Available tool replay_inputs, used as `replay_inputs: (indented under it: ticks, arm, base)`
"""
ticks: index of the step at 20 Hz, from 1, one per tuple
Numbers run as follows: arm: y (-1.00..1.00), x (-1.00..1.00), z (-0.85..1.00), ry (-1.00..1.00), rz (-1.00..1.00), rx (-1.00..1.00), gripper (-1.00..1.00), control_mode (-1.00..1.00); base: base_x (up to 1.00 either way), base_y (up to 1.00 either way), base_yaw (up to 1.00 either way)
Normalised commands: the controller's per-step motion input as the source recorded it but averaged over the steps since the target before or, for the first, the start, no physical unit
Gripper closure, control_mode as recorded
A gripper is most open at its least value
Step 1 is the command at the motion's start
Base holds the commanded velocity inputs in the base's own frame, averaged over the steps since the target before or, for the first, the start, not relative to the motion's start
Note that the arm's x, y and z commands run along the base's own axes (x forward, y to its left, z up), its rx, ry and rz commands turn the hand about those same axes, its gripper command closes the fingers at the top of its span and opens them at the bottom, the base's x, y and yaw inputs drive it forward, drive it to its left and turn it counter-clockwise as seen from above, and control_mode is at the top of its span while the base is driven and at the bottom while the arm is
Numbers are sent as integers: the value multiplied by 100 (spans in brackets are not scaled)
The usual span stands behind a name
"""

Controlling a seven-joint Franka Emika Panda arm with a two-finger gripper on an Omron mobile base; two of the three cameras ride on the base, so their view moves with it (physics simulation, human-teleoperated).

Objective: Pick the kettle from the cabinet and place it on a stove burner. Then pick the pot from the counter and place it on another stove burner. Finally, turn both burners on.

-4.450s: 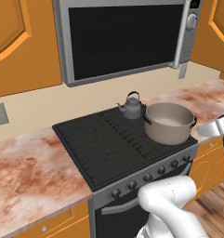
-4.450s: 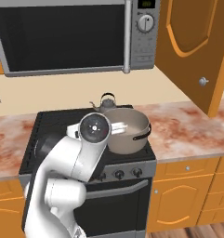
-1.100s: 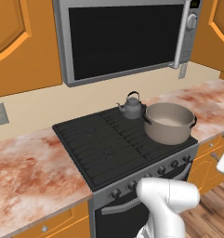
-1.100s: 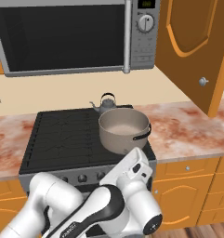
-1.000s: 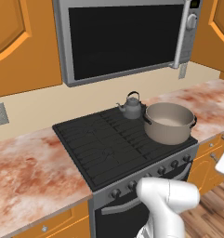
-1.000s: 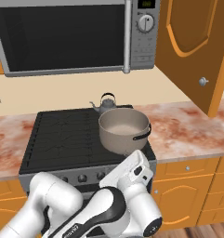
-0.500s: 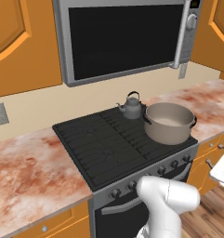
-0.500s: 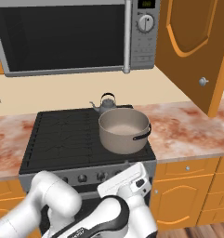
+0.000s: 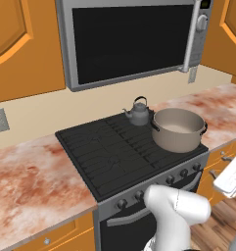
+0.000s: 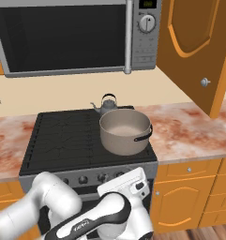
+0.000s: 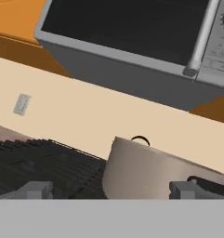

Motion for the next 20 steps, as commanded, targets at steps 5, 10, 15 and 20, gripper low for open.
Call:
replay_inputs:
  ticks: [5,10,15,20]
  arm:
    - [0,7,-26,8,0,3,-100,-100]
    - [0,0,-25,4,0,0,-100,-100]
    - [8,11,-12,0,0,0,-100,-100]
    - [23,20,-15,0,-2,0,-100,-100]
  base:
    - [0,0,0]
    - [0,0,0]
    - [0,0,0]
    - [0,0,0]
